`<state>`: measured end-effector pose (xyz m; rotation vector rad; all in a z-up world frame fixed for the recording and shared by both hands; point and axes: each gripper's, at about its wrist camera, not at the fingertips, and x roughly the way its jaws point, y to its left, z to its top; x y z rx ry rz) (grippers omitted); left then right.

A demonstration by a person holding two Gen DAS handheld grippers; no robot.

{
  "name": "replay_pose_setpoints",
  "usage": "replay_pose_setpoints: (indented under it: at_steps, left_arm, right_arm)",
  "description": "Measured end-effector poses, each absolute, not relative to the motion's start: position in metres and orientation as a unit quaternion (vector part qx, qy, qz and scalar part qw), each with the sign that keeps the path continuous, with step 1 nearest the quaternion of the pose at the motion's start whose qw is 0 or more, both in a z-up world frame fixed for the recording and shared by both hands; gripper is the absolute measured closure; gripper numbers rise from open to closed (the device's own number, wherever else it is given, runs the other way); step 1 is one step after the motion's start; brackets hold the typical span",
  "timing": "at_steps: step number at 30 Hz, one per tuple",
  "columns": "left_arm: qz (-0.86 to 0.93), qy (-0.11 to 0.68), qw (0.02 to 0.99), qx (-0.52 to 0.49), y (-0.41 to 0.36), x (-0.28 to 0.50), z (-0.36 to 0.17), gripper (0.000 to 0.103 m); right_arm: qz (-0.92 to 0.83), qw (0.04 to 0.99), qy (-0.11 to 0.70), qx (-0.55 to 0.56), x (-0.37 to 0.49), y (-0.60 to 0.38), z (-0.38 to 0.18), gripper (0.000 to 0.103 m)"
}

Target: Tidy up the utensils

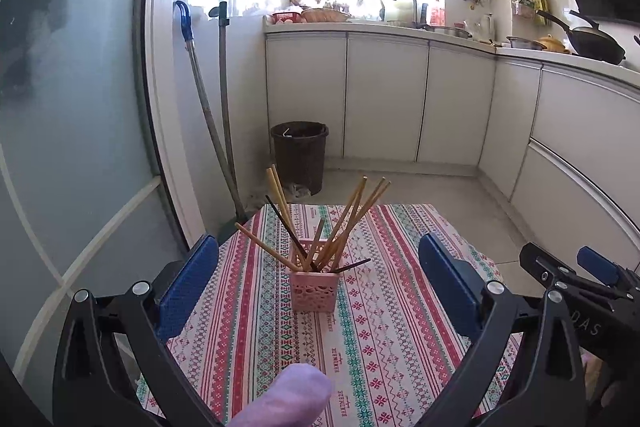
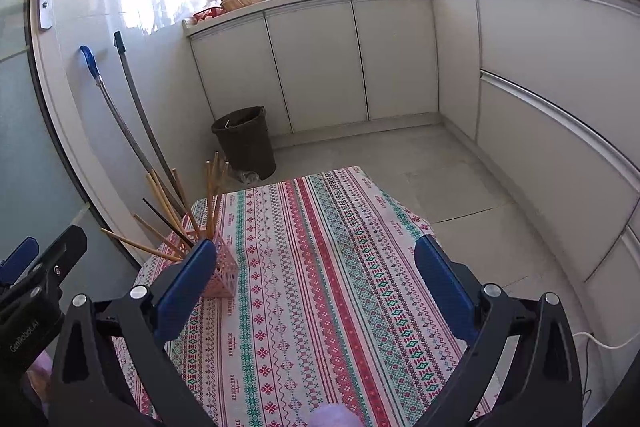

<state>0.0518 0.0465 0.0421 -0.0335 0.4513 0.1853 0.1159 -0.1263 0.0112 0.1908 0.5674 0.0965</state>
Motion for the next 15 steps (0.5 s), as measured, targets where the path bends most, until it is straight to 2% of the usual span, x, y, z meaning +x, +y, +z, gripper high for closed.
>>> replay_pose_setpoints:
  at_steps: [15]
  left_arm:
    - [0.091, 0.231, 0.969, -0.012, 0.0454, 0.0542, 0.0387, 0.007]
  right_arm:
    - [0.053, 0.952, 0.287, 0.092, 0.1175, -0.1245, 0.0082, 0.006]
